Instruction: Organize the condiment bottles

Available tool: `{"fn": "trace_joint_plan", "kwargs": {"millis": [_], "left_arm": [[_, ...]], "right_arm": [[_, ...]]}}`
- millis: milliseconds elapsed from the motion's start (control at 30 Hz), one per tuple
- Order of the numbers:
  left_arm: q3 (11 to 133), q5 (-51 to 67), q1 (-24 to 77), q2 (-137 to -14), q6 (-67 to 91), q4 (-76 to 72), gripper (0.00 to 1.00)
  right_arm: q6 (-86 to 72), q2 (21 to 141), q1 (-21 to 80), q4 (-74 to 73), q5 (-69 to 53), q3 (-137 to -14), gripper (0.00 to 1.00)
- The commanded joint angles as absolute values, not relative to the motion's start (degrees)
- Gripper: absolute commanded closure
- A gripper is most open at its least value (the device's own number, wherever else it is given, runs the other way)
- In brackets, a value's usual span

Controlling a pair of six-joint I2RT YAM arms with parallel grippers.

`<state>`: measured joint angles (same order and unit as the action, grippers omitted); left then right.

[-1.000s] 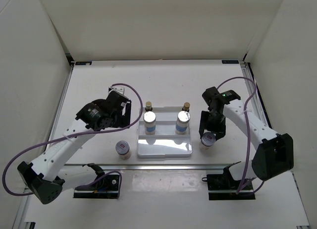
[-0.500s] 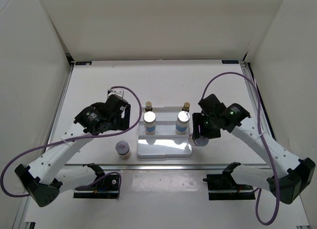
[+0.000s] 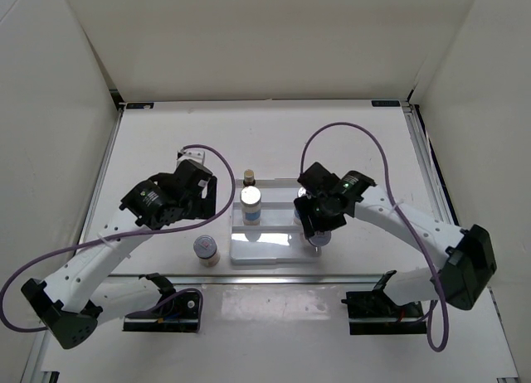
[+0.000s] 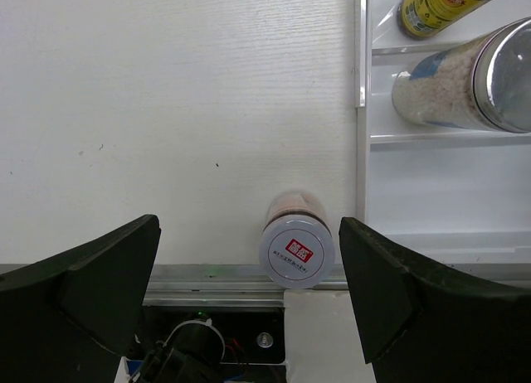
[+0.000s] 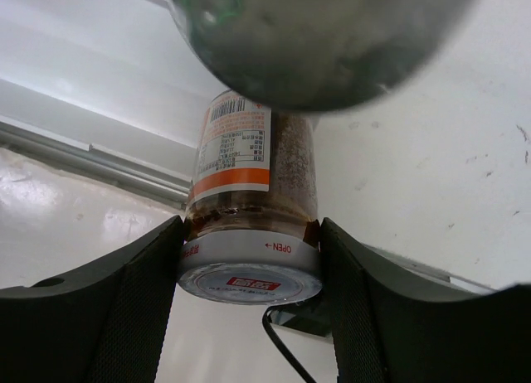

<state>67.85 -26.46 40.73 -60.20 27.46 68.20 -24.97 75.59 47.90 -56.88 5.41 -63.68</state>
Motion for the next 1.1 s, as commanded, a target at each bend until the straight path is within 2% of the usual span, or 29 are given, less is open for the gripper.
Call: {"fn": "trace_joint_plan", "kwargs": {"millis": [0,400,433,467,567,600,700,933,1067], "left_arm": [[67.7,-27.2,41.0,-58.8,28.7,68.9,0.00],[67.7,-26.6,41.0,-58.3,29.7,69.4,0.00],[67.7,-26.6,41.0,-58.3,29.7,69.4,0.00],[67.7,-26.6,41.0,-58.3,30.3,69.4,0.00],[67.7,-26.6,41.0,-58.3,30.3,69.4,0.00],[67.7,-26.6,41.0,-58.3,30.3,70.0,0.00],[67.7,-26.6,41.0,-58.3,30.3,70.0,0.00],[67.7,-26.6,41.0,-57.7,30.3,70.0,0.00],[67.7,-26.6,41.0,-57.7,30.3,70.0,0.00]], "right_arm": [[-23.1,78.4,49.4,-54.4,7.2,-67.7,1.00],[-22.5,85.2,51.2,-55.5,8.4,-69.8,0.98],[-22.5,85.3,51.2,-56.2,8.4,-70.3,0.95],[-22.0,85.9,51.2,-56.2,8.4,-70.3,0.85],[-22.0,86.4,51.2,-56.8,8.4,-70.8,0.67],[-22.0,86.4,51.2,-56.8,8.4,-70.8,0.54],[-22.0,86.9,51.2,-57.4,8.4,-71.4,0.38],[-22.0,89.1,51.2,-58.5,8.4,-72.9,0.19],[-22.0,89.7,51.8,-59.8,8.4,-73.6,0.13]]}}
